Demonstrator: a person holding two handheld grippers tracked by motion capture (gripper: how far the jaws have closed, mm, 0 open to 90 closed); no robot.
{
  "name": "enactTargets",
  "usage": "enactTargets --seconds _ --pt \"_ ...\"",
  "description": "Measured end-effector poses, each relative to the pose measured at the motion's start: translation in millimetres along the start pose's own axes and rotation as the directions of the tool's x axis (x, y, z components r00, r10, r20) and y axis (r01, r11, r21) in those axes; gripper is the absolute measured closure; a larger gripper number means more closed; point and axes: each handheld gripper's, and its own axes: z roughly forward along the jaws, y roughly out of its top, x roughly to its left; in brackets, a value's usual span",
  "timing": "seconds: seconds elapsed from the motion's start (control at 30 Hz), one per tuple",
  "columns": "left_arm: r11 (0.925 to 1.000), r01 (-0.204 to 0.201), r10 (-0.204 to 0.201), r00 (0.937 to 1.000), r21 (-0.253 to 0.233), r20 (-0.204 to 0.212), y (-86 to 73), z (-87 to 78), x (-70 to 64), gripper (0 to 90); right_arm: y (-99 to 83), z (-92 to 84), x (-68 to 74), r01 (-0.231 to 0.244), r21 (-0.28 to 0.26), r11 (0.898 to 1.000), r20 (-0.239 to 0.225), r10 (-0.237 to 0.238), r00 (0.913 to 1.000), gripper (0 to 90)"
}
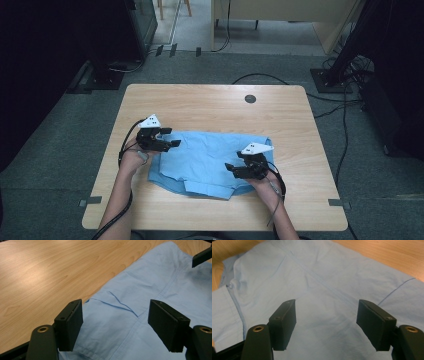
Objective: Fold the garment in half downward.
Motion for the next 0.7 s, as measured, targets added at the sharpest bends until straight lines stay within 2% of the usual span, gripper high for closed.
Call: enactTargets --seconds 0.07,0.13,0.17,0.4,0.7 --pt "1.0 0.003 -0.003 0.9999 0.002 -0.012 -0.6 1.4 -0.2 28.2 0.7 0.1 -1.7 -0.039 0.008 0.999 -0.018 0.039 0.9991 30.0" --pt "0.9996 -0.023 0.024 0.9993 0.017 -0.028 -1.3 3.1 -2.0 28.2 1.4 1.4 -4.9 -0.112 0.025 0.993 -0.052 0.113 0.9922 27.8" --pt "0.9995 -0.025 0.025 0.9994 0.018 -0.022 -1.5 3.8 -1.8 28.2 1.3 2.3 -5.5 -0.123 0.028 0.992 -0.061 0.125 0.9903 27.8" --pt "1.0 0.004 -0.004 0.9999 0.008 -0.011 -7.2 6.8 4.6 28.2 0.3 10.5 4.7 -0.061 0.029 0.998 -0.037 0.062 0.9974 28.4" --pt "1.0 0.006 -0.006 1.0 0.006 -0.007 -7.2 7.3 7.5 28.2 1.2 12.2 11.7 -0.044 0.025 0.999 -0.015 0.045 0.9989 27.4"
